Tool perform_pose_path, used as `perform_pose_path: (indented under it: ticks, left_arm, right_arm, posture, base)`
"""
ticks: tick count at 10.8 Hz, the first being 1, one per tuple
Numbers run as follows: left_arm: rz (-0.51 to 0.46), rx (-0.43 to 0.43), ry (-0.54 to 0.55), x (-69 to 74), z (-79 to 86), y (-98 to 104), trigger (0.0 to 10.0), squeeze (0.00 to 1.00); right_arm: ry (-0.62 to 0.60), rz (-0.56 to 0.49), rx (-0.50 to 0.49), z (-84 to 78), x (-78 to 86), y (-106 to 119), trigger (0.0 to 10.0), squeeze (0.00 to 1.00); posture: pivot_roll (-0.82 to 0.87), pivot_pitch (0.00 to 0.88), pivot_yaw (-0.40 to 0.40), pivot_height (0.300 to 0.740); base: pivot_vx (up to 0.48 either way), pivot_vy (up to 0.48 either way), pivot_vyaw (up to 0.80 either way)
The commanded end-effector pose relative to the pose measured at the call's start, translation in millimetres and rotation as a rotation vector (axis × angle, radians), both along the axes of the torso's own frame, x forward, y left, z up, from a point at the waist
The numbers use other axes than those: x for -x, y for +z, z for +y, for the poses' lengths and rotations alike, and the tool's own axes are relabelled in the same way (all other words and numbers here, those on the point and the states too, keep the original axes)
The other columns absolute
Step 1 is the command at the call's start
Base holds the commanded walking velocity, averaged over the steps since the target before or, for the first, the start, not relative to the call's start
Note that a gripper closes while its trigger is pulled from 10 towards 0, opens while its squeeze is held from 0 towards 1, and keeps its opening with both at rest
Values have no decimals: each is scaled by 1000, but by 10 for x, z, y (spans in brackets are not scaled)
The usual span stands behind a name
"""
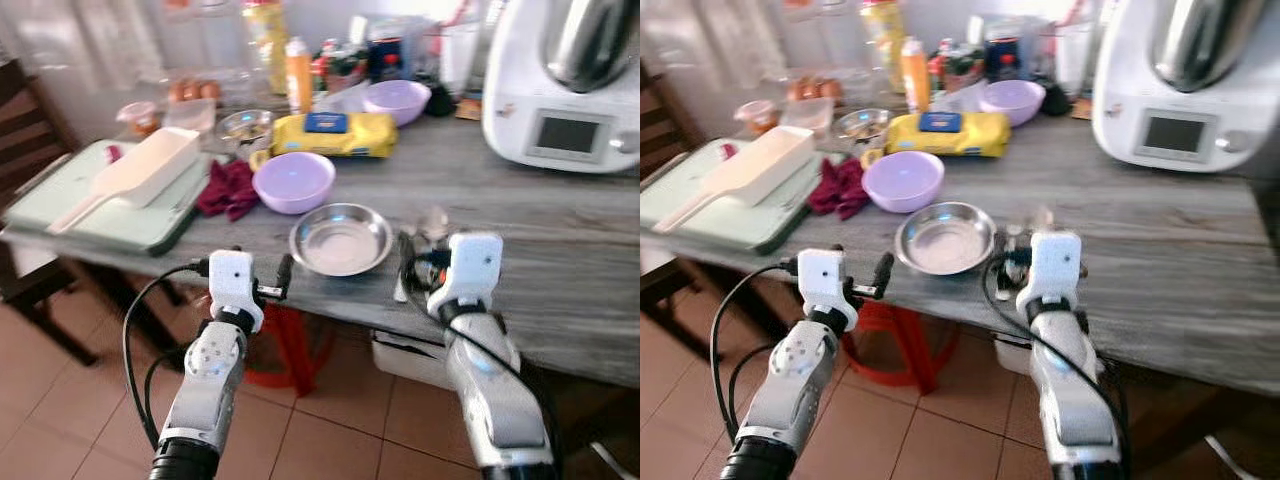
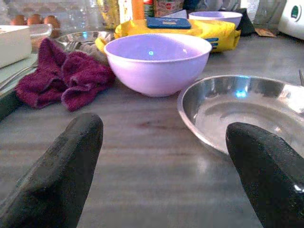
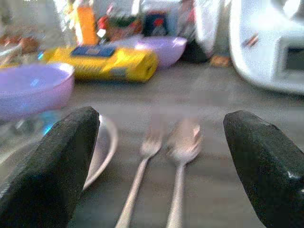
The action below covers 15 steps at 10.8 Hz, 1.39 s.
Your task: Setting the table
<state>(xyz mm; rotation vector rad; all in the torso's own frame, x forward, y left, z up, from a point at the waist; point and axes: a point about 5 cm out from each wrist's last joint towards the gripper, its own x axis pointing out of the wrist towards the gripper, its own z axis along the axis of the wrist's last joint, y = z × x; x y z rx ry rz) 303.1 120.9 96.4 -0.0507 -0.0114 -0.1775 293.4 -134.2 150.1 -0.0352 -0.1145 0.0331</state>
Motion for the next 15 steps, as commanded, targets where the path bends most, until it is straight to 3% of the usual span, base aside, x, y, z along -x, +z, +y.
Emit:
perform_pose_path:
  ticks: [1, 10, 15]
  left_arm:
    - [4, -17, 34, -23, 80, 9, 10000, 0]
    - [-15, -84, 118, -15, 203, 75, 10000, 0]
    - [-22, -92, 131, -62, 187, 141, 10000, 0]
  right_arm:
    - [-13, -13, -7, -19, -33, 27, 10000, 0]
    - [-16, -28, -3, -30, -92, 63, 10000, 0]
    - [-26, -41, -4, -28, -148, 97, 10000, 0]
  posture:
    - [-49, 0, 100, 740]
    - [-10, 22, 86, 740]
    - [-1, 42, 94, 740]
  base:
    - [0, 0, -775]
    - [0, 0, -750]
    - [-100, 0, 0]
